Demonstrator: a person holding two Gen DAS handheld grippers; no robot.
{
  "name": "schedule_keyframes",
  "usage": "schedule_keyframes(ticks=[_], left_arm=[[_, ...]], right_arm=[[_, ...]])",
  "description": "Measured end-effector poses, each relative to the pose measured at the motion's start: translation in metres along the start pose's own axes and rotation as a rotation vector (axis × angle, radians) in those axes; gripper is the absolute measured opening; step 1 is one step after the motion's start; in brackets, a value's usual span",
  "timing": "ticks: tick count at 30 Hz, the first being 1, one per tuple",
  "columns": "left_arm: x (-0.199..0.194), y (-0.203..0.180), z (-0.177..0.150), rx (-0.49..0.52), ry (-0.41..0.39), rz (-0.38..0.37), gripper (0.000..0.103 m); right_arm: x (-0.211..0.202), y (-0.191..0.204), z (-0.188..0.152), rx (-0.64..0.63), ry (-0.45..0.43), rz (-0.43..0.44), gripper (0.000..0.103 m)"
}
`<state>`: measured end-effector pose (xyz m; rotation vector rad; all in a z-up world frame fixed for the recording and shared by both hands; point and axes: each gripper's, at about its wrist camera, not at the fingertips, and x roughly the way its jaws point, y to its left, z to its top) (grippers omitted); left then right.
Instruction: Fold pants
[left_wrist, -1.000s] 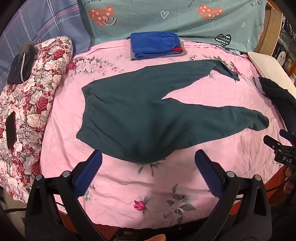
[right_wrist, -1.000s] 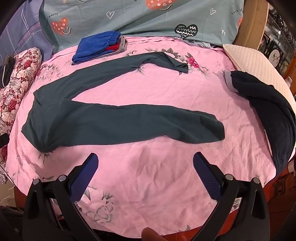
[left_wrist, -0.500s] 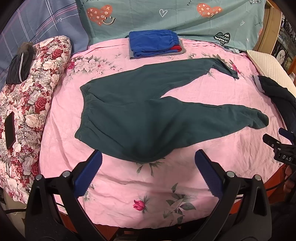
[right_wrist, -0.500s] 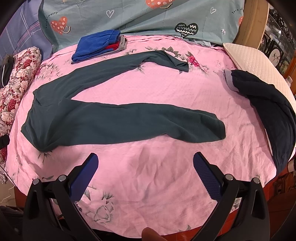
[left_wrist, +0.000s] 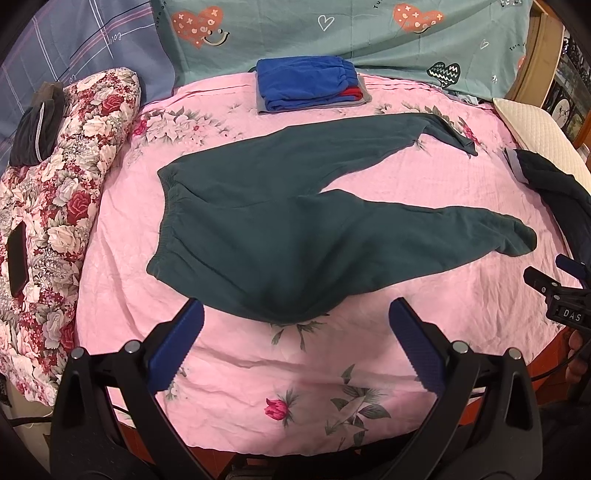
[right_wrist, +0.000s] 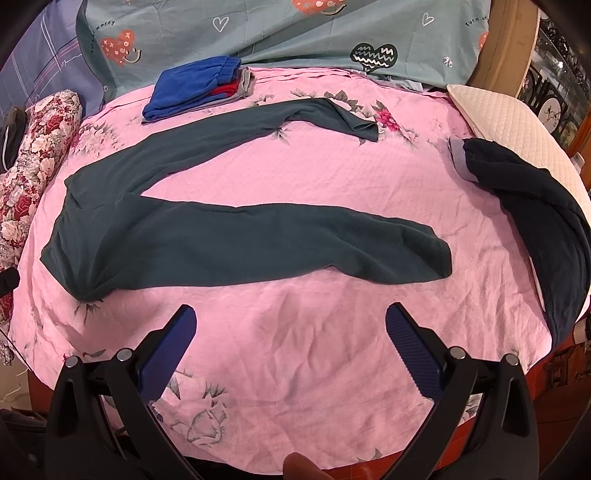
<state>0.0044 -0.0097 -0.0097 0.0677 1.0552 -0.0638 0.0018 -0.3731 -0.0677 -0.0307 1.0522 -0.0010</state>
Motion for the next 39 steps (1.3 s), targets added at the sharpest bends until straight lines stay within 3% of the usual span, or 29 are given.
schedule_keyframes(ticks=[39], left_arm=[[0.0011, 0.0023, 0.0011, -0.001, -0.003, -0.001, 0.101]], right_arm=[[-0.0028, 0.0006, -0.001, -0.005, -0.012, -0.002, 0.102]])
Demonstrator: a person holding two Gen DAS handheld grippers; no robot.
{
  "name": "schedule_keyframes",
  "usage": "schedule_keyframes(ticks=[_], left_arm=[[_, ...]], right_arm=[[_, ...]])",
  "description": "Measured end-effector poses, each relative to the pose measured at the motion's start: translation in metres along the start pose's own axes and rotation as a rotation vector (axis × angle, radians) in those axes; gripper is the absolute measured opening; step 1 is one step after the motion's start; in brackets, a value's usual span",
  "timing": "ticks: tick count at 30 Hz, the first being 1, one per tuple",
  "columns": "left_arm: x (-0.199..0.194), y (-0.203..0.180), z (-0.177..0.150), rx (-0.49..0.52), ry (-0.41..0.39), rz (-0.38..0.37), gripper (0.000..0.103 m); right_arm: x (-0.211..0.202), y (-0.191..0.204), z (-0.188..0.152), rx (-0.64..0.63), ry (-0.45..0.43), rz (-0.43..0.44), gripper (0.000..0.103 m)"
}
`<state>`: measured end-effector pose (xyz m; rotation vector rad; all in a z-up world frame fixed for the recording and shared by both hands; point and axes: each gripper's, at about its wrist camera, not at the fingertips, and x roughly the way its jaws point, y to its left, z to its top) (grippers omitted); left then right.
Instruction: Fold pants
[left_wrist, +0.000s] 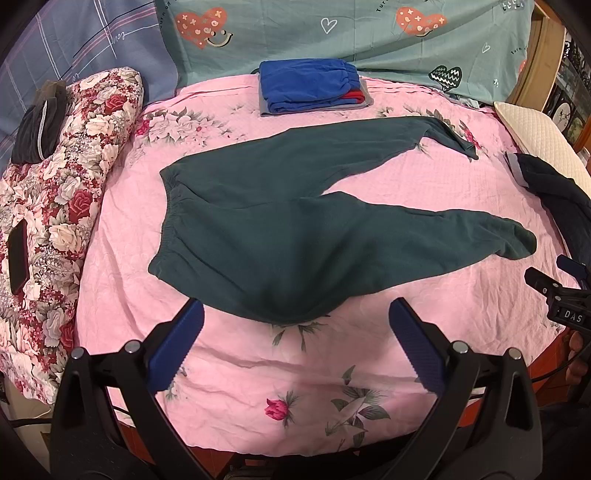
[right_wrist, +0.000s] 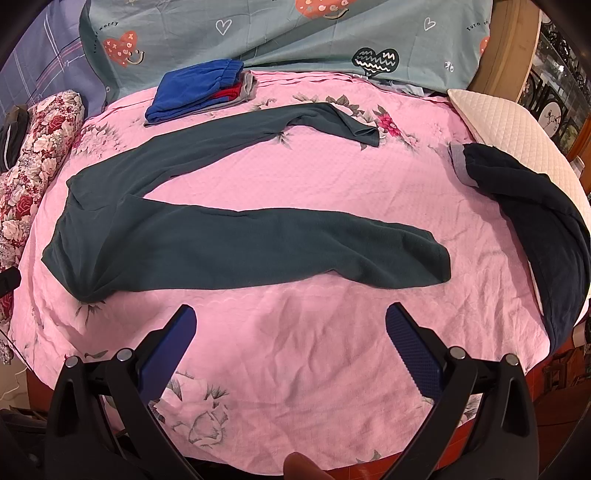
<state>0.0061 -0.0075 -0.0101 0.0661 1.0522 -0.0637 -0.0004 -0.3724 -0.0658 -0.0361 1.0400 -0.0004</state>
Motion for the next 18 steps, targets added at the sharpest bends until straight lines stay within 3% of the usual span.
schedule_keyframes(ticks=[18], left_arm=[[0.004, 0.008, 0.0, -0.019, 0.018, 0.0, 0.101]], right_arm=[[0.007, -0.012, -0.003, 0.021, -0.015, -0.021, 0.102]])
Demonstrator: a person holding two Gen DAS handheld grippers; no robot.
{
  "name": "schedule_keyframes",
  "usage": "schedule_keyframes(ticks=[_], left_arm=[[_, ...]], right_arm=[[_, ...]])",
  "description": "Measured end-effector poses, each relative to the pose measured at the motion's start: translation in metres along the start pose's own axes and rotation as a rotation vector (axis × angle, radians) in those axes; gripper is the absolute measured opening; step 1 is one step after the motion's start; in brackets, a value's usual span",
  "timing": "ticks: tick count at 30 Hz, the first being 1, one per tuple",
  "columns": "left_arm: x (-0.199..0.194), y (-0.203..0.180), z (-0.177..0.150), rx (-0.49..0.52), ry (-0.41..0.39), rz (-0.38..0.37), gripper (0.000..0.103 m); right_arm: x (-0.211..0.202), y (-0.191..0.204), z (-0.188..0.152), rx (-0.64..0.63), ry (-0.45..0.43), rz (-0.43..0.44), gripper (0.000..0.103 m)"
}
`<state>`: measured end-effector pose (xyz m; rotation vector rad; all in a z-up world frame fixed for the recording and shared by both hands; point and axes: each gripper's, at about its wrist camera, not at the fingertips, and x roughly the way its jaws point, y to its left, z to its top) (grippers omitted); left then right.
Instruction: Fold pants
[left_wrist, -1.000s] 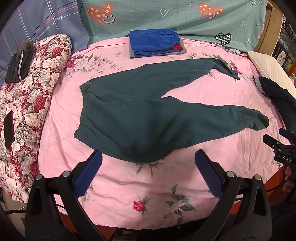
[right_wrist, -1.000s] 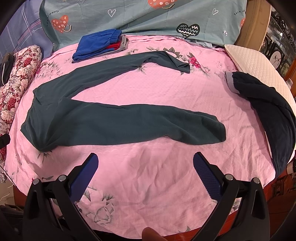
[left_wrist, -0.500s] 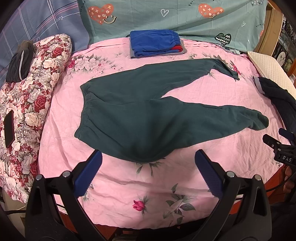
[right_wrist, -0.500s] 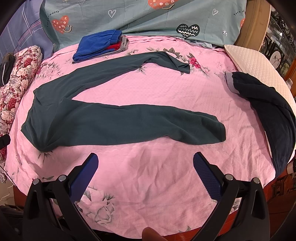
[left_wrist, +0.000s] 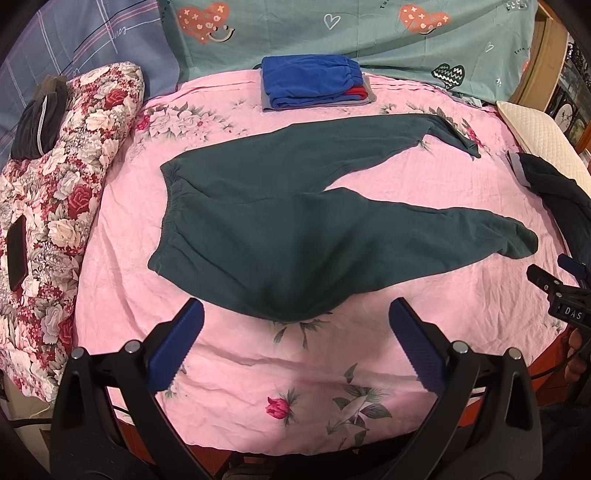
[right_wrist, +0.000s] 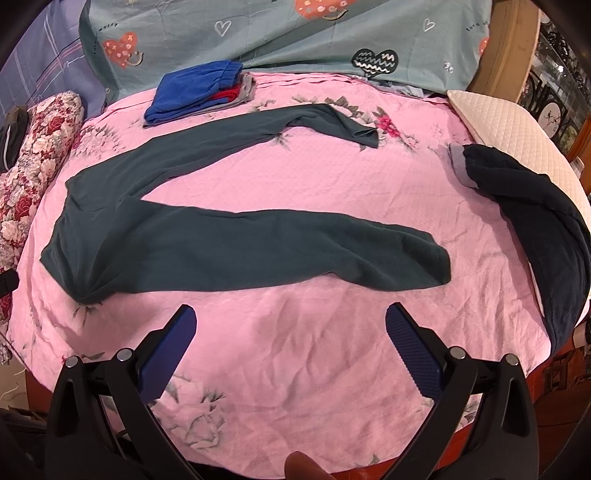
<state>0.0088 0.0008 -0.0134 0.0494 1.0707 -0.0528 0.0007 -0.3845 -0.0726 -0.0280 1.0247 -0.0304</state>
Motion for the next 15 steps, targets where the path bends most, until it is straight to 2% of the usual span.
schedule_keyframes(ticks=[3, 6, 9, 11, 15], left_arm=[[0.005, 0.013, -0.002, -0.039, 0.015, 0.014, 0.101], [0.013, 0.03, -0.007, -0.091, 0.034, 0.059, 0.101], [0.019, 0.053, -0.012, -0.172, 0.065, 0.076, 0.101], [0.02, 0.063, -0.016, -0.215, 0.076, 0.081, 0.101], [0.022, 0.068, -0.02, -0.233, 0.091, 0.108, 0.101]], right_arm=[[0.013, -0.037, -0.001, 0.112, 0.021, -0.019, 0.102], [0.024, -0.08, -0.005, 0.23, 0.011, -0.029, 0.102], [0.039, -0.114, -0.005, 0.299, 0.013, -0.055, 0.102], [0.048, -0.129, -0.004, 0.318, 0.011, -0.053, 0.094], [0.076, -0.153, 0.002, 0.351, 0.025, -0.051, 0.078]])
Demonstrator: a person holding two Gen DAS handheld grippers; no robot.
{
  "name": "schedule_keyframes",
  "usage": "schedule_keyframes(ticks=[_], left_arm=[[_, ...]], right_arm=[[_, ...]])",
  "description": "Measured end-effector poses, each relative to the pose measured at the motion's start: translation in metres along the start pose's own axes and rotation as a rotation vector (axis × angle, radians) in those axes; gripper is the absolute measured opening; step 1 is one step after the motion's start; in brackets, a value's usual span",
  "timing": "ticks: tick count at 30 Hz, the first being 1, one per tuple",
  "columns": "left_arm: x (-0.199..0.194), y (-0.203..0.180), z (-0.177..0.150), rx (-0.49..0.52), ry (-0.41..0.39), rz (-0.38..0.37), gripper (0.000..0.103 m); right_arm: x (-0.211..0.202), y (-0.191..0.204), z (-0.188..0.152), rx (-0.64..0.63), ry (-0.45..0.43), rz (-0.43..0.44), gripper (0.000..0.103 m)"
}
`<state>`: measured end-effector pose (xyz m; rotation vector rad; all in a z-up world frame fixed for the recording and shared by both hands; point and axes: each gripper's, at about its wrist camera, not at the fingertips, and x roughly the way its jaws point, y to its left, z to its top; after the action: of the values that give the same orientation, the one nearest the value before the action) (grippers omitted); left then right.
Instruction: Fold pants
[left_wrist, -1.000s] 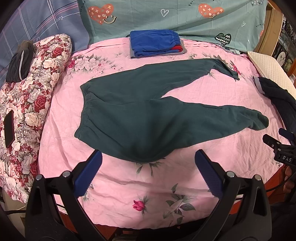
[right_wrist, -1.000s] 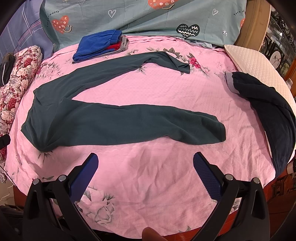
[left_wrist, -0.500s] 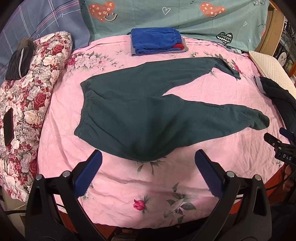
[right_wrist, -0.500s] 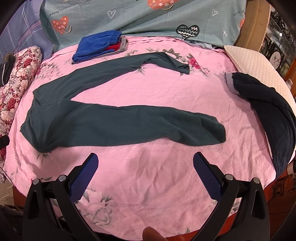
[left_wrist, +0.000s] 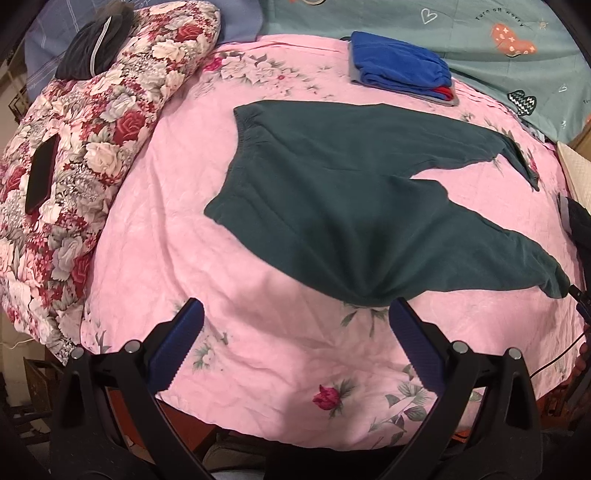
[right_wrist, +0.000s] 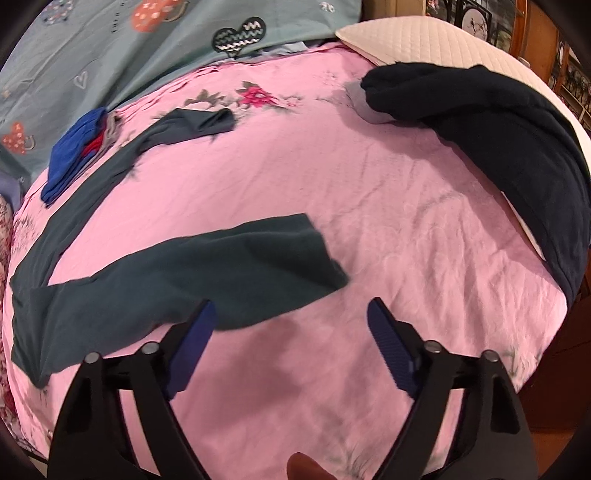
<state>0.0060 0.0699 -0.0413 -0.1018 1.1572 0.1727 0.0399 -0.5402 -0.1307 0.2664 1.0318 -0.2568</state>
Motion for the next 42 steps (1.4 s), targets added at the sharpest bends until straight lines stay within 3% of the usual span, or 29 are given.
schedule_keyframes(ticks=[4, 6, 8, 10, 14, 17, 20, 23, 25, 27, 30, 32, 33, 34, 39, 42], left_arm=[[0.001, 0.01, -0.001, -0.027, 0.003, 0.036, 0.101], [0.003, 0.021, 0.001, -0.047, -0.001, 0.068, 0.101], [0.007, 0.037, 0.004, -0.075, -0.003, 0.104, 0.101], [0.015, 0.052, 0.007, -0.099, 0.003, 0.121, 0.101], [0.034, 0.073, 0.018, -0.119, 0.002, 0.103, 0.101], [0.052, 0.083, 0.03, -0.123, -0.019, 0.059, 0.1], [0.075, 0.089, 0.044, -0.102, -0.041, 0.026, 0.091], [0.105, 0.094, 0.056, -0.075, -0.012, 0.003, 0.073], [0.123, 0.097, 0.062, -0.059, 0.018, 0.004, 0.061], [0.134, 0.101, 0.064, -0.054, 0.031, 0.003, 0.059], [0.153, 0.105, 0.066, -0.047, 0.055, -0.025, 0.061], [0.153, 0.103, 0.066, -0.022, 0.031, -0.037, 0.054], [0.151, 0.101, 0.065, -0.002, 0.018, -0.052, 0.034], [0.149, 0.101, 0.065, 0.012, 0.01, -0.069, 0.023], [0.134, 0.123, 0.047, -0.046, -0.02, -0.079, 0.02], [0.126, 0.149, 0.028, -0.116, -0.022, -0.114, 0.02]], right_arm=[[0.034, -0.013, 0.011, 0.037, 0.033, 0.012, 0.078], [0.048, -0.013, 0.015, 0.025, 0.026, -0.004, 0.07], [0.05, -0.006, 0.017, -0.032, 0.006, -0.022, 0.032], [0.047, 0.0, 0.02, -0.07, 0.01, -0.017, 0.009], [0.023, -0.012, 0.02, -0.054, -0.021, -0.054, 0.009], [0.013, -0.03, 0.017, -0.021, -0.021, -0.129, 0.009], [0.027, -0.042, 0.01, -0.006, 0.052, -0.131, 0.01], [0.024, -0.042, 0.007, -0.002, 0.072, -0.152, 0.019], [0.012, -0.04, 0.007, 0.028, 0.054, -0.184, 0.048], [-0.005, -0.031, 0.004, 0.045, 0.016, -0.189, 0.051], [-0.02, -0.004, 0.0, 0.006, -0.006, -0.154, 0.051], [-0.025, 0.022, -0.003, -0.032, -0.01, -0.117, 0.051], [-0.026, 0.042, -0.004, -0.067, -0.007, -0.09, 0.051], [-0.026, 0.057, -0.006, -0.095, -0.005, -0.077, 0.051], [-0.022, 0.139, -0.021, -0.261, 0.009, -0.009, 0.051], [-0.019, 0.167, -0.021, -0.301, 0.022, 0.001, 0.051]])
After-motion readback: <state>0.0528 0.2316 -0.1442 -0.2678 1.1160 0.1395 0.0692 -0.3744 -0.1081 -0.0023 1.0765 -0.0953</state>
